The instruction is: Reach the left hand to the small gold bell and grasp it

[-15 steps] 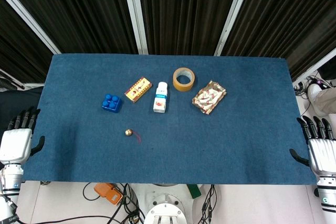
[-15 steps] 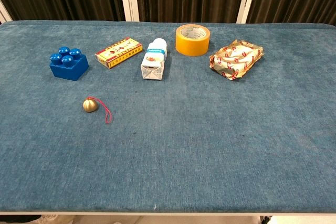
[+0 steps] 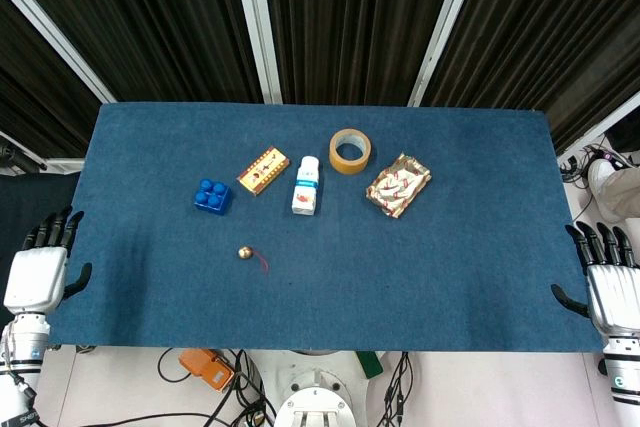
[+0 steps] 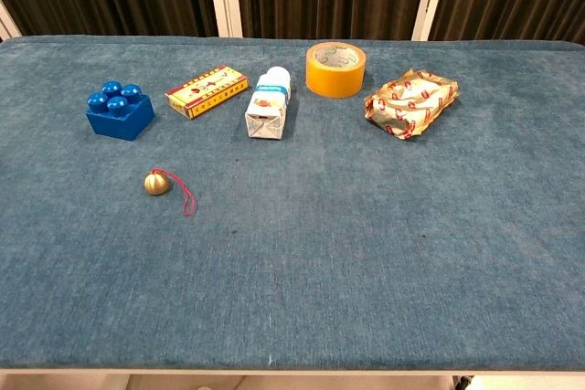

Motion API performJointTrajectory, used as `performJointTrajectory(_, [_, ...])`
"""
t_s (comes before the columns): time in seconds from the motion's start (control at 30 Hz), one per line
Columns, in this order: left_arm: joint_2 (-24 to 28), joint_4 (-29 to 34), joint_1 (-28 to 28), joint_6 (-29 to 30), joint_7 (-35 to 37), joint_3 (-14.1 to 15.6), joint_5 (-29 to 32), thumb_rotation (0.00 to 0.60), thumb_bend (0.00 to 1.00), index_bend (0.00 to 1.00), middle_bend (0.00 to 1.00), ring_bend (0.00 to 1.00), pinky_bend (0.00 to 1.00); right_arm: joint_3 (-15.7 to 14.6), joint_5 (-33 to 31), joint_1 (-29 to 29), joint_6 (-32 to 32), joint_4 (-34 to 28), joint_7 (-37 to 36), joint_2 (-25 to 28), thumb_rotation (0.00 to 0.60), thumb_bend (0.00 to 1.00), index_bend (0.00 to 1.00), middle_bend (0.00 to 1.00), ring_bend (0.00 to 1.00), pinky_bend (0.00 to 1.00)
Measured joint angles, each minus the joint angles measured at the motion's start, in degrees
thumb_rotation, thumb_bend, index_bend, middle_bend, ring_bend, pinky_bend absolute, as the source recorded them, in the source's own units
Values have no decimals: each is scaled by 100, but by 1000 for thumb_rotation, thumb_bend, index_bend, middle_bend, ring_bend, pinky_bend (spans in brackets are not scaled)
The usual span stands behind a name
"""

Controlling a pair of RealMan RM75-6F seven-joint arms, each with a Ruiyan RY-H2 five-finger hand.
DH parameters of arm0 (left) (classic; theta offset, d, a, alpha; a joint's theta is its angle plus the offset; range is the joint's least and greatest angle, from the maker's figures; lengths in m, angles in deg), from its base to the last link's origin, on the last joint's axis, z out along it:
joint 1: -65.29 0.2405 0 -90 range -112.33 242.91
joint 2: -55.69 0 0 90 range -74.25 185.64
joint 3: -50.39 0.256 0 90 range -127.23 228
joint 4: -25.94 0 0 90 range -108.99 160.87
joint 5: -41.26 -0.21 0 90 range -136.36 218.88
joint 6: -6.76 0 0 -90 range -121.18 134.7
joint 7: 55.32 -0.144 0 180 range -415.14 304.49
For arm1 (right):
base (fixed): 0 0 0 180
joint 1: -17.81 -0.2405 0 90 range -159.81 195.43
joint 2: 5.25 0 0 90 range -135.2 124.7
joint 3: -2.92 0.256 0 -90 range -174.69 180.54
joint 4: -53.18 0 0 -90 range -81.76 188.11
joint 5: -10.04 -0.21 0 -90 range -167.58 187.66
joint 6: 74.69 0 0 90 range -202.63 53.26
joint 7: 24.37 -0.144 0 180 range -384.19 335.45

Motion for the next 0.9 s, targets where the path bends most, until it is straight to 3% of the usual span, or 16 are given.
performJointTrajectory(0.43, [-228,771,-488,-1026,-427,414,-359,600,260,53,0,0,148,-1,-35,-19,63,-22,29,9,600,304,163,157,77,0])
performJointTrajectory(0.67, [-693,1032,-1013,-1572,-992,274,-251,600,260,62,0,0,148,15,-74,-25,79,-34,27,16,600,305,163,157,77,0])
performJointTrajectory(0.9, [-1200,867,-1569,-2107,-1415,-25,384,600,259,104,0,0,134,11,-85,-42,125,-33,17,25,600,305,163,157,78,0])
